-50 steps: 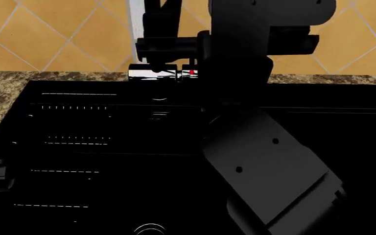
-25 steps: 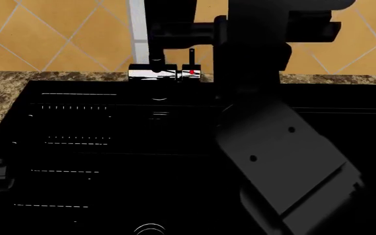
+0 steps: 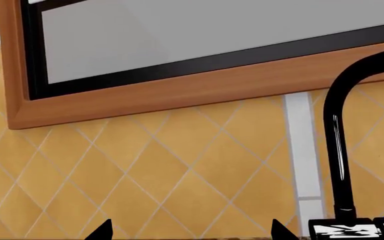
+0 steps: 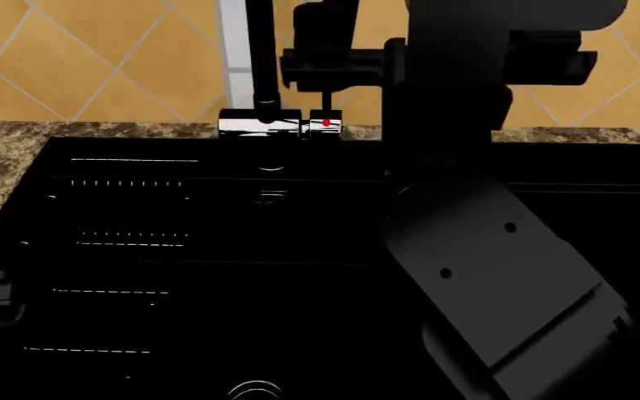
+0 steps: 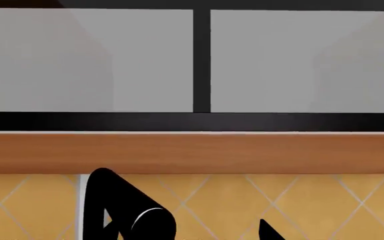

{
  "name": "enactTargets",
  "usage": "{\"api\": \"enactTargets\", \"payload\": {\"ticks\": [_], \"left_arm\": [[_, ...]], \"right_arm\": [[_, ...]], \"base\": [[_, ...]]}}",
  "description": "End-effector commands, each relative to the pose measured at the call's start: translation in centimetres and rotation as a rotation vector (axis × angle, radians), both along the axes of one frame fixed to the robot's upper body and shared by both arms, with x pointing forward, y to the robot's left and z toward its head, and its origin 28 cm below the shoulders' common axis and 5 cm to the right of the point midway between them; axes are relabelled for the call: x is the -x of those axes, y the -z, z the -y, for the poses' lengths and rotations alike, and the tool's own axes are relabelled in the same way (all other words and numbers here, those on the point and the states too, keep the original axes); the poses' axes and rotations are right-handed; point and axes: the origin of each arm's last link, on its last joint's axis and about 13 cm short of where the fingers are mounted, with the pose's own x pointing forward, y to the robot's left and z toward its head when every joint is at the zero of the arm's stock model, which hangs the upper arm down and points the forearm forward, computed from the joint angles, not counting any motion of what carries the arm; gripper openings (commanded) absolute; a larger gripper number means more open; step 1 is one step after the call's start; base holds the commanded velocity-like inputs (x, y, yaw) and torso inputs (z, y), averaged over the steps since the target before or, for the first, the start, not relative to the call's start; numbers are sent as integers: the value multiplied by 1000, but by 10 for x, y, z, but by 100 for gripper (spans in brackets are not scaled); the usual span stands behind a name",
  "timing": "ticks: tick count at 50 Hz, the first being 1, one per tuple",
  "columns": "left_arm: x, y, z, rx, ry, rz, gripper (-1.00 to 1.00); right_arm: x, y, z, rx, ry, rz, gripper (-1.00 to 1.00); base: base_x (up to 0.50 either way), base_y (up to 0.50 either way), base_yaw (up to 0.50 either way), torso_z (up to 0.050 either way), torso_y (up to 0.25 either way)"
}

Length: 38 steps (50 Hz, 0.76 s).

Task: Turn the sink spout to the right.

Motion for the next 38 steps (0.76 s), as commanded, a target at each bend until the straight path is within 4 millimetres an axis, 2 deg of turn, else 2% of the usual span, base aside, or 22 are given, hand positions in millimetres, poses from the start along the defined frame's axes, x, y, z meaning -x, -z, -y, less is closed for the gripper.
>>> {"api": "enactTargets", "payload": {"ticks": [1,13,15,38], "left_arm": [[-1,0,0,-1,0,-4,100],[0,0,0,-1,-2,-1,100],[0,0,0,0,-2,-1,100],[0,-1,0,-1,3,-4,100]], "right_arm": [[-2,3,4,7,14,-3,100],[-1,-4,8,15,35,12,100],[-1,-11,8,16,36,14,100],[-4,-9,21,30,80,-8,100]], "base": [[0,0,0,0,0],[0,0,0,0,0],[0,0,0,0,0],[0,0,0,0,0]]}}
